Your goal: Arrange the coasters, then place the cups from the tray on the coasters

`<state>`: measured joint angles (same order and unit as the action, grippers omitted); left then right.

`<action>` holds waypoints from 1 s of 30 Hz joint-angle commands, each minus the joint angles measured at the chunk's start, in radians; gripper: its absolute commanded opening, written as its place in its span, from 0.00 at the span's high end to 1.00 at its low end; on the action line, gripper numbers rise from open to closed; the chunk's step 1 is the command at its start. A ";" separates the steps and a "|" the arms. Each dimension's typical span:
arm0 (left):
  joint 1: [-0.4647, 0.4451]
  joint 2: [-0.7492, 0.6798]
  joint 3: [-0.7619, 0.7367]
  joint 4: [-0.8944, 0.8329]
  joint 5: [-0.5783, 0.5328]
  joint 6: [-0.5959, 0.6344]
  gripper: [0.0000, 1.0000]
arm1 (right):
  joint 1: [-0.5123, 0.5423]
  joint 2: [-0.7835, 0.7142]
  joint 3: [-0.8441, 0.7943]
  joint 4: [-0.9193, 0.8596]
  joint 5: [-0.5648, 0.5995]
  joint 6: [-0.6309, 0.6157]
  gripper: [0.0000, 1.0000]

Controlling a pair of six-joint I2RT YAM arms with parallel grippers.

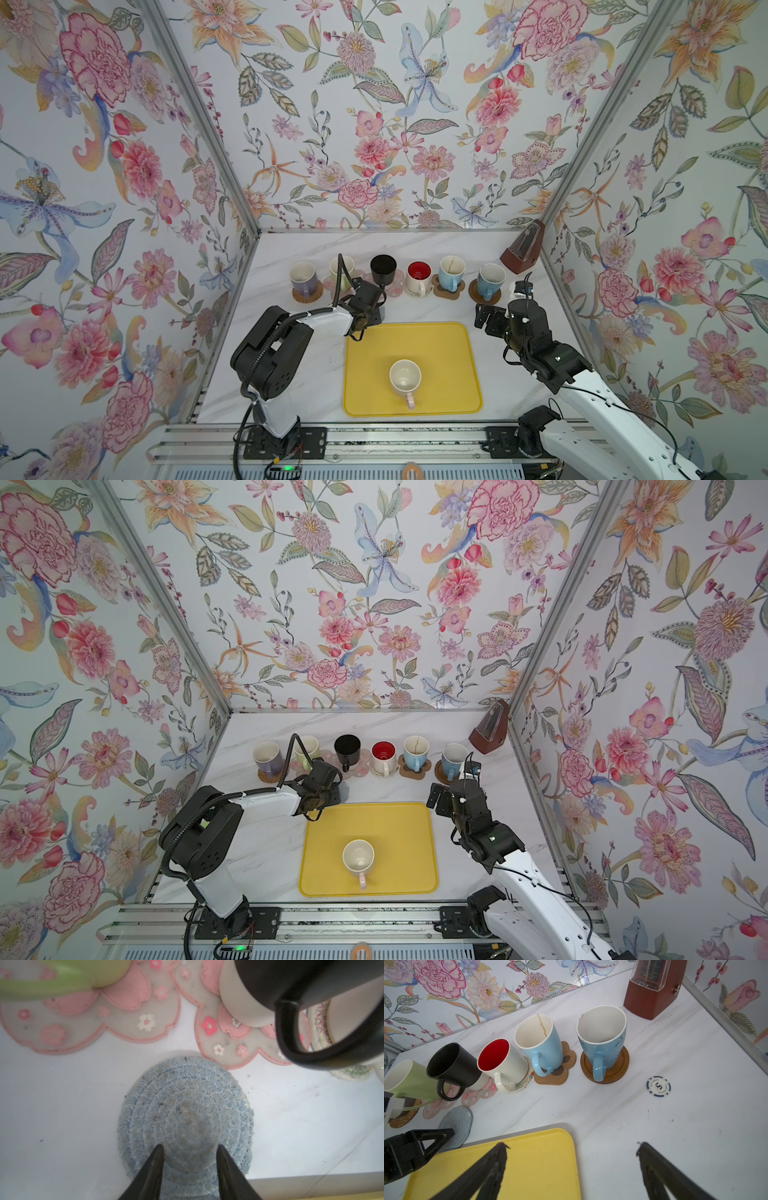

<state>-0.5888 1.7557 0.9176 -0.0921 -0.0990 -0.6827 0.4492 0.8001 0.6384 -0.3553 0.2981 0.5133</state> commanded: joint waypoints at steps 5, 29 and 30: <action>0.081 -0.048 -0.125 -0.133 -0.057 0.001 0.55 | -0.007 0.002 -0.006 -0.015 -0.003 -0.007 0.01; 0.279 -0.156 -0.185 -0.293 -0.107 -0.038 0.60 | -0.021 0.022 0.000 0.001 -0.021 -0.029 0.01; 0.288 -0.156 -0.181 -0.313 -0.120 -0.040 0.60 | -0.022 0.022 0.001 0.001 -0.023 -0.030 0.01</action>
<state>-0.3168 1.5673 0.7425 -0.2272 -0.1837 -0.6827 0.4358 0.8227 0.6384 -0.3550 0.2836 0.5018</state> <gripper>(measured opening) 0.404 0.992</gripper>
